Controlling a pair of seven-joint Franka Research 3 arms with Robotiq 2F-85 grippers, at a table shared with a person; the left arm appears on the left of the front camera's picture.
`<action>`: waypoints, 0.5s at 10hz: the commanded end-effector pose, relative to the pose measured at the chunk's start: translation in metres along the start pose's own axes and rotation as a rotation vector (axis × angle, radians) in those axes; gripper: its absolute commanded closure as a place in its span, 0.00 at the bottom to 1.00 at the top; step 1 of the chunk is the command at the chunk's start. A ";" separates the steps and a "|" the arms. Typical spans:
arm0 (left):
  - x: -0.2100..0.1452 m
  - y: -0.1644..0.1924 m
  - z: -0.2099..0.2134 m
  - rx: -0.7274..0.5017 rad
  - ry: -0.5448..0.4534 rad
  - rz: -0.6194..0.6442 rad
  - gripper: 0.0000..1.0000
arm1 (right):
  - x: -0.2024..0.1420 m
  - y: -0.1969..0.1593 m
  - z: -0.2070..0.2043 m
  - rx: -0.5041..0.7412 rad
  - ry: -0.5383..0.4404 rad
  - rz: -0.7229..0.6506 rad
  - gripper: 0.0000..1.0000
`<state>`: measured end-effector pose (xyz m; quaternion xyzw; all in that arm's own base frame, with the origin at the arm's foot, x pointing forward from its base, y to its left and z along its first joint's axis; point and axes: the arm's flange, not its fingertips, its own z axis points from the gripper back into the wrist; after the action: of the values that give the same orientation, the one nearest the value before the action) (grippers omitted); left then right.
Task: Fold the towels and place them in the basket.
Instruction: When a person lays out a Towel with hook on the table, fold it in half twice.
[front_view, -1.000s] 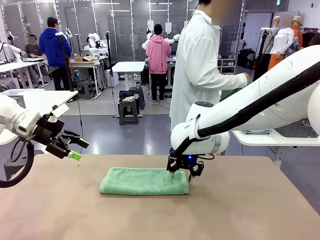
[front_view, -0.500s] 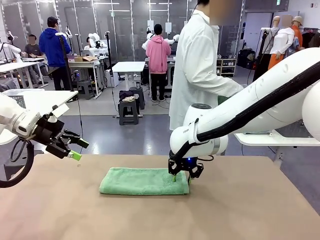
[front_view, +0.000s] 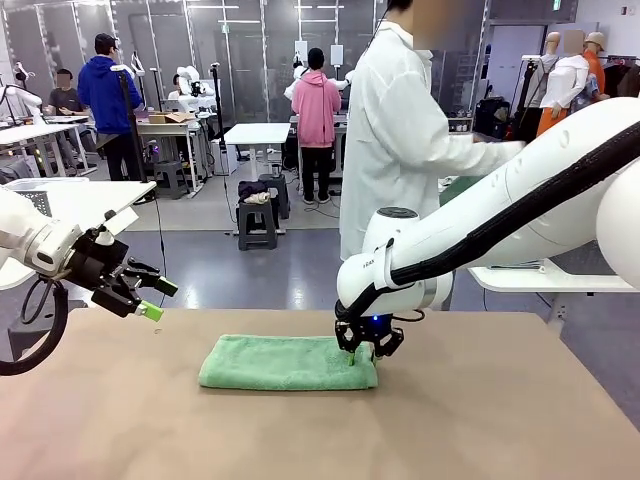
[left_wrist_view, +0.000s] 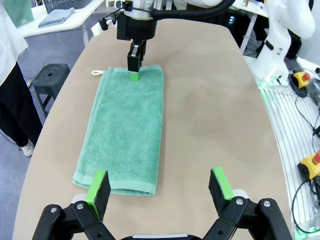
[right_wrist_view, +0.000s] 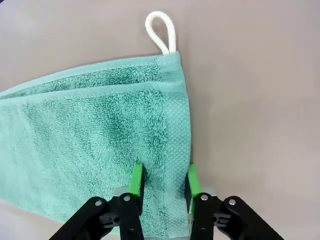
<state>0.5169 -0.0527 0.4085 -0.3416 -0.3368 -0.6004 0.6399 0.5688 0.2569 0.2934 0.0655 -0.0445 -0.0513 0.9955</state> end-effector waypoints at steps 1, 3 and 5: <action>0.001 -0.002 -0.001 0.013 0.009 -0.003 0.00 | 0.003 0.005 -0.007 -0.033 -0.004 -0.033 0.91; 0.001 -0.002 -0.001 0.013 0.009 -0.003 0.00 | 0.002 0.001 -0.011 -0.042 0.006 -0.038 0.78; 0.001 -0.002 -0.001 0.013 0.009 -0.003 0.00 | 0.001 -0.003 -0.014 -0.048 0.015 -0.039 0.87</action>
<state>0.5168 -0.0527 0.4085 -0.3416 -0.3368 -0.6004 0.6399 0.5699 0.2553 0.2933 0.0643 -0.0435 -0.0538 0.9955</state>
